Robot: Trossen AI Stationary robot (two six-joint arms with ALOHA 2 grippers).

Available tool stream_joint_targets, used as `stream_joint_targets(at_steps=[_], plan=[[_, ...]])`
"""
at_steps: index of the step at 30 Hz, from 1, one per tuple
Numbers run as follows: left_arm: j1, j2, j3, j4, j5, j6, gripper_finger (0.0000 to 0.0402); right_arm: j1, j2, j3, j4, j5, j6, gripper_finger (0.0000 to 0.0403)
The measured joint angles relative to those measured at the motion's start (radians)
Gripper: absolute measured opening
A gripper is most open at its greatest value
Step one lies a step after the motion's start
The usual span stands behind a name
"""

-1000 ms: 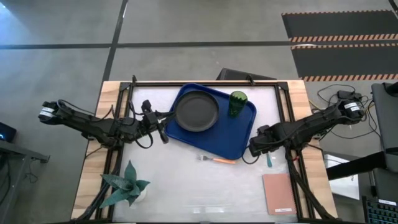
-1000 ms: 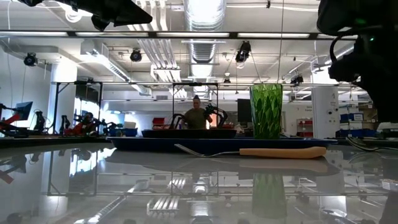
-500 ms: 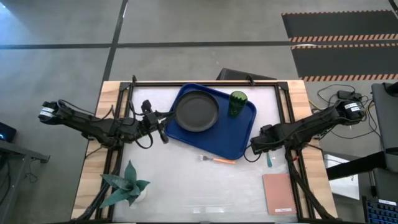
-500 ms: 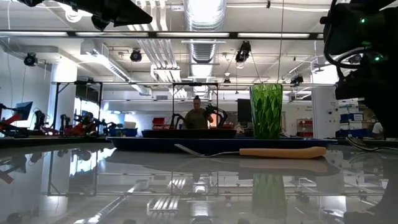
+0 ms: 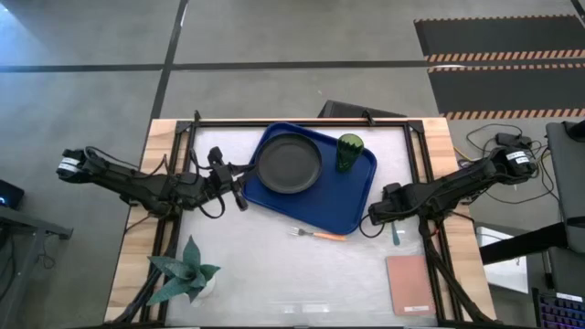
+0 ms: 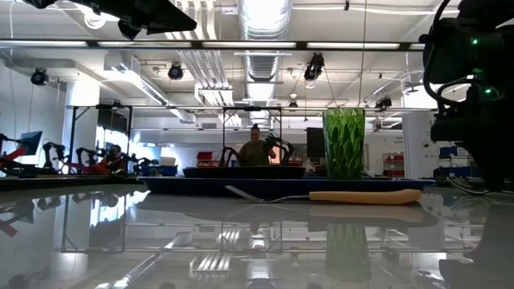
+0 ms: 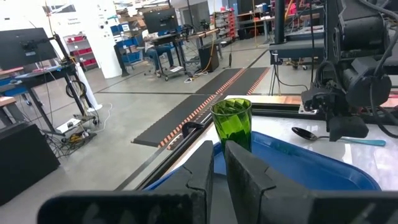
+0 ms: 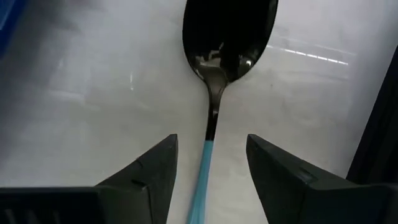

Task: Pick and place plate/cup/fork/spoon on tray
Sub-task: Put the blue spoon on the blue tray to the right of the black plate

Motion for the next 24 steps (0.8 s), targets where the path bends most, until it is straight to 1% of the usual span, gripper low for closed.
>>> stream_joint_targets(at_steps=[4, 9, 13, 17, 24], plan=[[0.000, 0.000, -0.004, 0.000, 0.000, 0.003, 0.0024, 0.000, 0.000, -0.001, 0.006, 0.025, -0.001, 0.0158], [0.000, 0.000, -0.004, 0.003, 0.000, 0.003, 0.0024, 0.000, 0.001, -0.013, 0.035, 0.073, -0.001, 0.0114], [0.000, 0.000, -0.006, 0.012, 0.000, 0.005, 0.0024, 0.000, 0.001, -0.037, 0.056, 0.076, 0.017, 0.0081], [0.000, 0.000, -0.006, 0.015, 0.000, 0.006, 0.0024, 0.001, 0.001, -0.056, 0.069, 0.078, 0.024, 0.0057], [0.000, 0.000, -0.006, 0.015, 0.000, 0.006, 0.0024, 0.000, 0.002, -0.044, 0.068, 0.074, 0.008, 0.0014]])
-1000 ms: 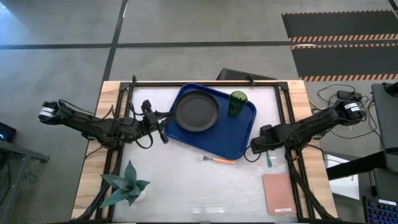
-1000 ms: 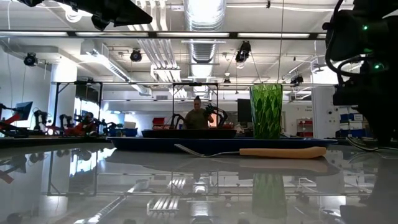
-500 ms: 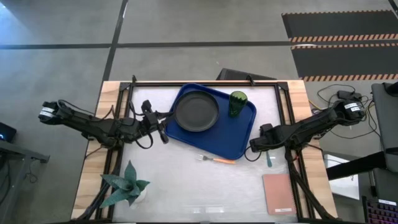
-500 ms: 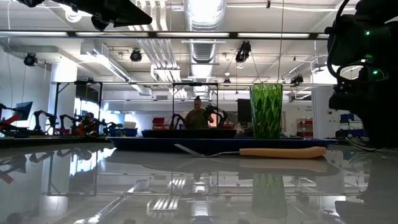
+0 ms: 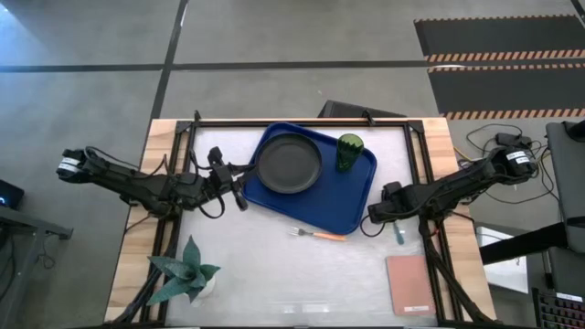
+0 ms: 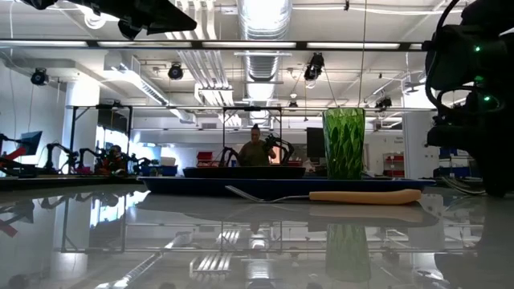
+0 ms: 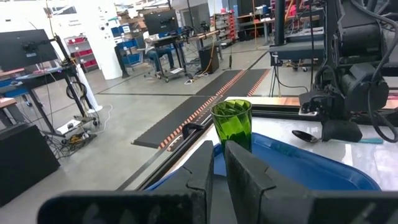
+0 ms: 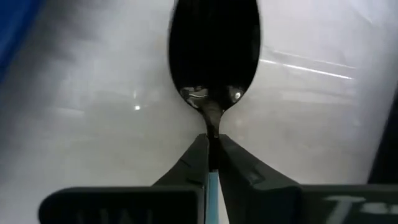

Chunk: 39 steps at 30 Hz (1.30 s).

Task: Pick and place plate/cup/fork/spoon on tray
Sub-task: Put the blue spoon on the blue tray to the right of the black plate

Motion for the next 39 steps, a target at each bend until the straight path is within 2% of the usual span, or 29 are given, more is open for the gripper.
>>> stream_joint_targets(at_steps=[7, 15, 20, 25, 28, 31, 36, 39], plan=[[0.000, 0.000, -0.001, 0.000, 0.000, 0.000, 0.0024, 0.000, 0.000, 0.047, 0.003, -0.009, -0.022, 0.0010], [0.000, -0.004, -0.001, 0.000, 0.000, -0.001, 0.0024, 0.001, 0.000, 0.138, -0.002, -0.105, -0.027, 0.0009], [0.000, -0.008, -0.003, 0.000, 0.000, -0.001, 0.0024, 0.001, 0.000, 0.218, -0.002, -0.102, -0.002, 0.0009], [0.000, -0.012, -0.003, 0.000, 0.000, -0.001, 0.0024, 0.000, 0.000, 0.270, 0.021, -0.030, 0.070, 0.0009], [0.000, -0.013, -0.003, 0.000, 0.000, -0.001, 0.0024, 0.000, 0.000, 0.271, 0.084, -0.023, 0.159, 0.0009], [0.000, -0.013, -0.004, 0.000, 0.000, 0.000, 0.0024, -0.005, 0.000, 0.271, 0.153, -0.005, 0.173, 0.0009], [0.000, -0.013, -0.004, -0.001, 0.000, 0.020, 0.0024, -0.007, 0.006, 0.271, 0.219, 0.125, 0.217, 0.0009], [0.000, -0.013, -0.007, -0.001, 0.000, 0.034, 0.0024, -0.013, 0.026, 0.274, 0.220, 0.157, 0.243, 0.0009]])
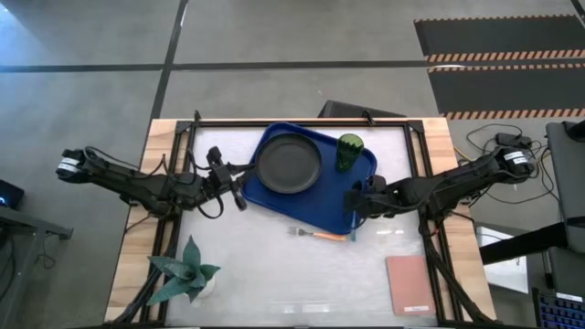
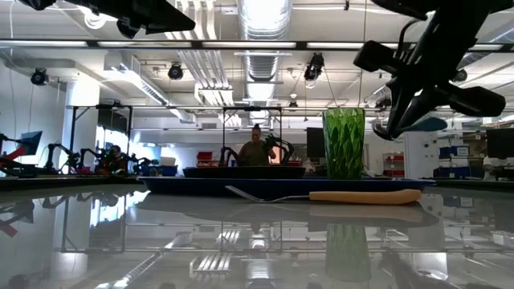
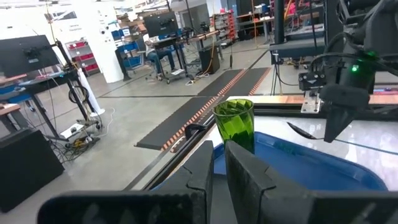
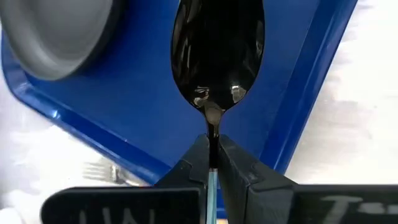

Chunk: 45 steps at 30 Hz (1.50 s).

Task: Pick and place plate/cup/fork/spoon on tray
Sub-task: Put the blue spoon on the blue tray to the right of the black plate

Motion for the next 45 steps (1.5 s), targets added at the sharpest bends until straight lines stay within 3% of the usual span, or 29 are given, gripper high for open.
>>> stream_joint_targets(at_steps=[14, 29, 45], plan=[[0.000, -0.008, -0.016, 0.002, 0.000, 0.141, 0.0024, -0.099, 0.150, 0.000, 0.036, -0.024, 0.002, 0.0011], [0.000, -0.043, -0.016, 0.019, 0.000, 0.152, 0.0024, -0.222, 0.198, 0.000, 0.074, 0.026, -0.039, 0.0011], [-0.001, -0.044, -0.017, 0.019, 0.000, 0.152, 0.0024, -0.223, 0.288, 0.000, 0.078, 0.020, -0.025, 0.0013]])
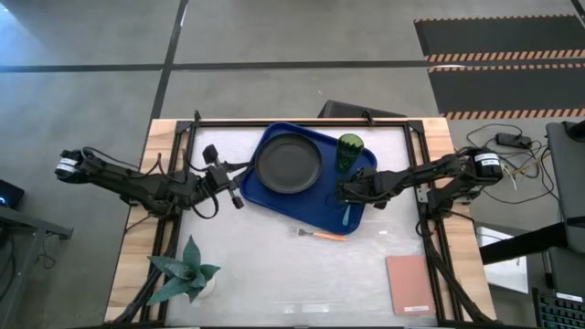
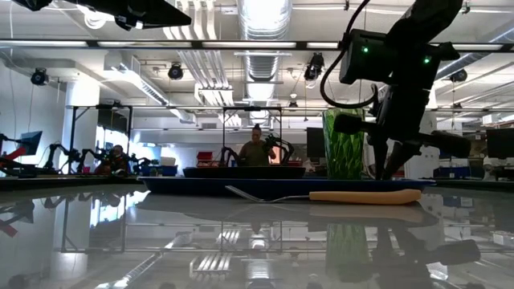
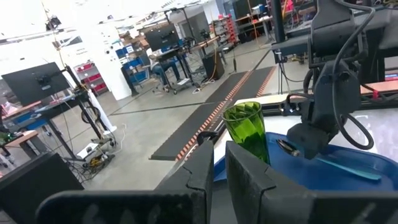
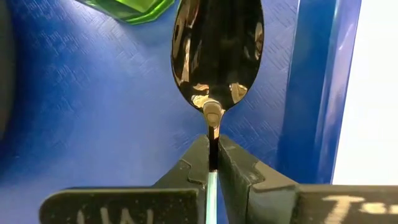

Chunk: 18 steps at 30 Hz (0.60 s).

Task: Pick and place plate/cup/fork/spoon on tray
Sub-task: Put the blue spoon on the blue tray to the right of the black plate

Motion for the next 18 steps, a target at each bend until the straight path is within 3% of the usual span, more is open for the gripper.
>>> stream_joint_targets(at_steps=[18], plan=[[0.001, 0.000, -0.001, 0.000, 0.000, 0.000, 0.0024, 0.000, -0.003, 0.000, -0.001, 0.005, 0.001, 0.0013]])
